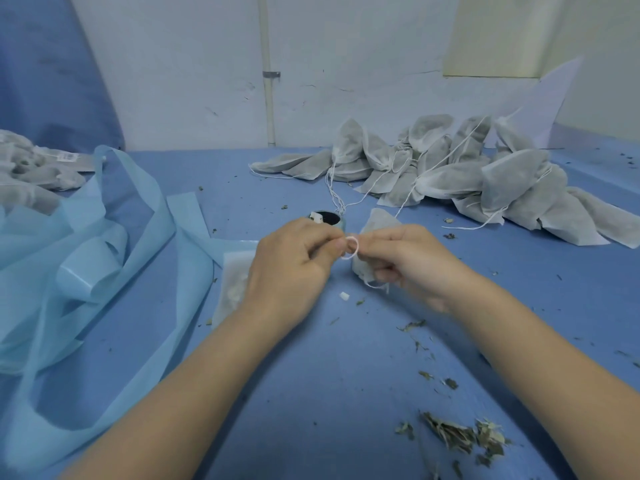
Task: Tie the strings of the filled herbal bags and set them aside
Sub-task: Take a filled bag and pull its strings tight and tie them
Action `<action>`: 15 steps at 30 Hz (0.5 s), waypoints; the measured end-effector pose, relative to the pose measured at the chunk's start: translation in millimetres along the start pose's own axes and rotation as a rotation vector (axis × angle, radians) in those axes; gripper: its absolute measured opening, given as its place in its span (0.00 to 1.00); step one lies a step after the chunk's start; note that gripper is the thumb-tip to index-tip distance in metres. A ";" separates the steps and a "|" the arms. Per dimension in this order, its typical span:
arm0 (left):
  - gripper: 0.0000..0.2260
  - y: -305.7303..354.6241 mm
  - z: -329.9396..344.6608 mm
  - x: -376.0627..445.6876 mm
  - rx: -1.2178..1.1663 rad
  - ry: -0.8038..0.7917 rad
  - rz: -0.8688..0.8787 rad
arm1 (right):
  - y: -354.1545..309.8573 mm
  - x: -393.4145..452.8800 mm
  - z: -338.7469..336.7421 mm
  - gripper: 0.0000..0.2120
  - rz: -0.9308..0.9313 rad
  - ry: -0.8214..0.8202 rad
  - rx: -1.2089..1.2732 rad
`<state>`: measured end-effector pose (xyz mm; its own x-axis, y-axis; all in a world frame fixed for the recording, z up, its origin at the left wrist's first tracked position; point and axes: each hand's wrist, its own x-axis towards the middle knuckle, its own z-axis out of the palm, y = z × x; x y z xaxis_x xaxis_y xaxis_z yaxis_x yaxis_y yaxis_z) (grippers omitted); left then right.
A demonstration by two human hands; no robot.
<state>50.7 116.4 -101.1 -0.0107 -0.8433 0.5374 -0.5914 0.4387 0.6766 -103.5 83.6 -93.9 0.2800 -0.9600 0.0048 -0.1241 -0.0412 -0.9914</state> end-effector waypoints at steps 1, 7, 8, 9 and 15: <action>0.06 0.3 0.2 -0.7 0.075 0.023 0.033 | -0.6 0.9 0.2 0.09 0.060 -0.018 0.111; 0.04 -3.8 5.8 -4.1 0.224 0.140 0.049 | 0.8 -0.4 4.7 0.08 0.063 -0.025 0.222; 0.04 -3.6 7.2 -5.2 0.221 0.147 0.044 | 2.1 -0.8 6.3 0.08 0.048 0.019 0.192; 0.04 -3.2 9.1 -6.4 0.206 0.154 0.029 | 3.6 -1.3 7.8 0.07 0.034 0.058 0.164; 0.06 1.9 14.8 -5.9 -0.037 0.184 -0.278 | 3.1 -1.1 13.0 0.05 0.050 0.134 0.197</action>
<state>37.7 117.6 -110.4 0.2947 -0.8636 0.4090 -0.5214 0.2133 0.8262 -91.8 88.1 -98.6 0.1481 -0.9881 -0.0410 0.0572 0.0499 -0.9971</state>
